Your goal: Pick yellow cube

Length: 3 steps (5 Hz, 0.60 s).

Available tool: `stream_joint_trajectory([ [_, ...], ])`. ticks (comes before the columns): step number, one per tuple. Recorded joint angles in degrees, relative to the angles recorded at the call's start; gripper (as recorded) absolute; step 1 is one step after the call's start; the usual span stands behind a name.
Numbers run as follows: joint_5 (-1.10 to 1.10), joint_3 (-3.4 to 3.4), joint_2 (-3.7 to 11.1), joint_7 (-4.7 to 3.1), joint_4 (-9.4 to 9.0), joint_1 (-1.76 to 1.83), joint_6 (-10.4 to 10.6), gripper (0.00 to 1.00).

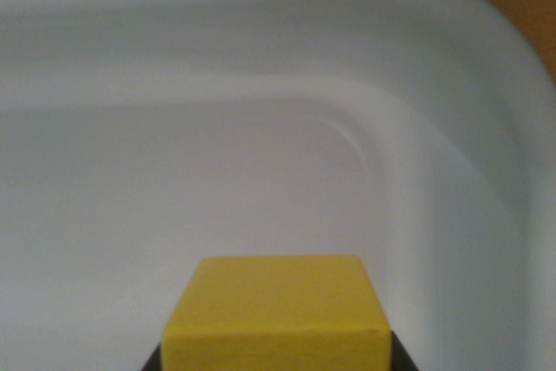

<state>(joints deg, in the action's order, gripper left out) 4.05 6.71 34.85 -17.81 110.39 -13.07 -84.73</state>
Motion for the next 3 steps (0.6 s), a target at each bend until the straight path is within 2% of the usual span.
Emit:
stream_joint_trajectory([
  [1, 0.0, 0.0, 0.0, 0.0, 0.0, 0.0, 0.0, 1.0],
  [2, -0.05, 0.03, -0.26, 0.06, 2.45, -0.08, -2.7, 1.0],
  [3, -0.05, 0.03, -0.26, 0.06, 2.45, -0.08, -2.7, 1.0],
])
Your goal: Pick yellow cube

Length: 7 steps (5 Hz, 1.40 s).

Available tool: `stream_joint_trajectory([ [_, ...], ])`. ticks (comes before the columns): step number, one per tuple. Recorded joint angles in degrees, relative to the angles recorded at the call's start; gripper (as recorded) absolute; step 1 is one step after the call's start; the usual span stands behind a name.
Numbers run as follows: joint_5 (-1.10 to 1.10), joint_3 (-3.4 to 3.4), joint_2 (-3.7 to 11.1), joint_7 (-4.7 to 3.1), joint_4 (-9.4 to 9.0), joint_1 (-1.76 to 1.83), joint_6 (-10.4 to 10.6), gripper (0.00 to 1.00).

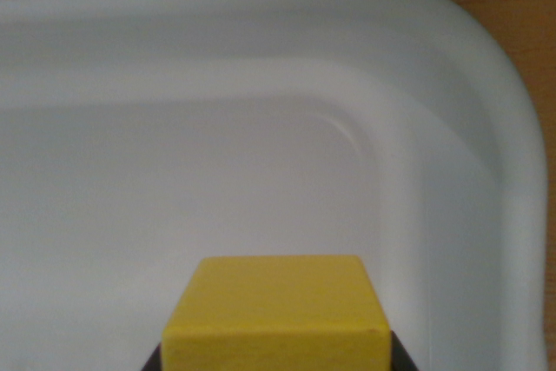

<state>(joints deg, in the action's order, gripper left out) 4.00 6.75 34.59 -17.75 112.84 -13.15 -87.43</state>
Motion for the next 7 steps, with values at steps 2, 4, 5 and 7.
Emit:
stream_joint_trajectory([
  [2, -0.05, 0.03, -0.26, 0.06, 2.44, -0.08, -2.7, 1.0],
  [4, -0.11, 0.07, -0.51, 0.12, 4.79, -0.17, -5.3, 1.0],
  [5, -0.15, 0.1, -0.73, 0.18, 6.94, -0.24, -7.7, 1.0],
  [7, -0.2, 0.13, -0.97, 0.23, 9.11, -0.32, -10.1, 1.0],
])
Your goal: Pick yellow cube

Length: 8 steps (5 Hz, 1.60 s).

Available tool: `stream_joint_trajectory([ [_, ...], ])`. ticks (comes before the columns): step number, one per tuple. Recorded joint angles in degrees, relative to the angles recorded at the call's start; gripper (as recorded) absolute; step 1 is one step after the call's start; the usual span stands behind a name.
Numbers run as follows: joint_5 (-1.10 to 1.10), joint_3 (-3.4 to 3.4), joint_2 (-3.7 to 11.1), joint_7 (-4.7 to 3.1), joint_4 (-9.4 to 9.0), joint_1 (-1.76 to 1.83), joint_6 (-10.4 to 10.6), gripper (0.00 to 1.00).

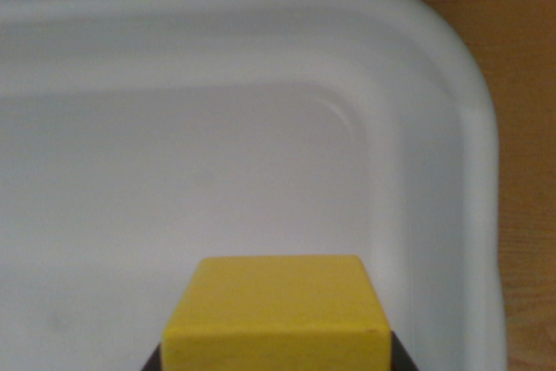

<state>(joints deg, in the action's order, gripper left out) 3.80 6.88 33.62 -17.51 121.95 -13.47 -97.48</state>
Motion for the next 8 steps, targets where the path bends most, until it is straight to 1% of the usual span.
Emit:
stream_joint_trajectory([
  [1, 0.0, 0.0, 0.0, 0.0, 0.0, 0.0, 0.0, 1.0],
  [2, -0.04, 0.03, -0.21, 0.05, 2.01, -0.07, -2.2, 1.0],
  [3, -0.04, 0.03, -0.21, 0.05, 2.01, -0.07, -2.2, 1.0],
  [4, -0.09, 0.05, -0.41, 0.1, 3.87, -0.13, -4.3, 1.0],
  [5, -0.09, 0.05, -0.41, 0.1, 3.87, -0.13, -4.3, 1.0],
  [6, -0.12, 0.08, -0.59, 0.14, 5.54, -0.19, -6.1, 1.0],
  [7, -0.12, 0.08, -0.59, 0.14, 5.54, -0.19, -6.1, 1.0],
  [8, -0.15, 0.1, -0.74, 0.18, 6.94, -0.24, -7.7, 1.0],
])
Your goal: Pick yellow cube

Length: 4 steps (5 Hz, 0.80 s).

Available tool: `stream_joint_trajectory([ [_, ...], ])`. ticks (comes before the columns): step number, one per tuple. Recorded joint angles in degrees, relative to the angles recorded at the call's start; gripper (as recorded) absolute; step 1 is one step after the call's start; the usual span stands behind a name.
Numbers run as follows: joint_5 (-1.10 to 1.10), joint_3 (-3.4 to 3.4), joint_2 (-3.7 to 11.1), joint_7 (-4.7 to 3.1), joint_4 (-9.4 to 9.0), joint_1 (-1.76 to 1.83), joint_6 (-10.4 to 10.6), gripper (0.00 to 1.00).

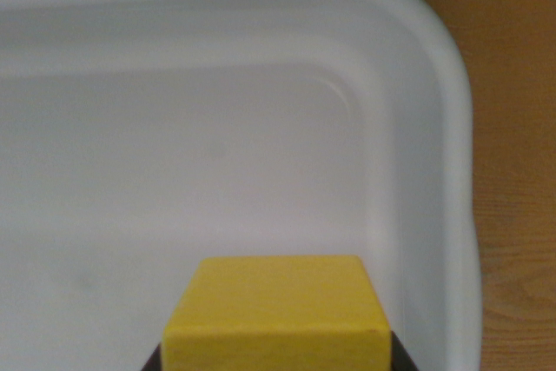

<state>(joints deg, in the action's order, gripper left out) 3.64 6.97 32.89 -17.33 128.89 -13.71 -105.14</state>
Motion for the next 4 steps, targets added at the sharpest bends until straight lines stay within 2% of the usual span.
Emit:
stream_joint_trajectory([
  [1, 0.0, 0.0, 0.0, 0.0, 0.0, 0.0, 0.0, 1.0],
  [2, -0.03, 0.02, -0.13, 0.03, 1.24, -0.04, -1.4, 1.0],
  [3, -0.03, 0.02, -0.13, 0.03, 1.24, -0.04, -1.4, 1.0],
  [4, -0.05, 0.03, -0.24, 0.06, 2.24, -0.08, -2.5, 1.0],
])
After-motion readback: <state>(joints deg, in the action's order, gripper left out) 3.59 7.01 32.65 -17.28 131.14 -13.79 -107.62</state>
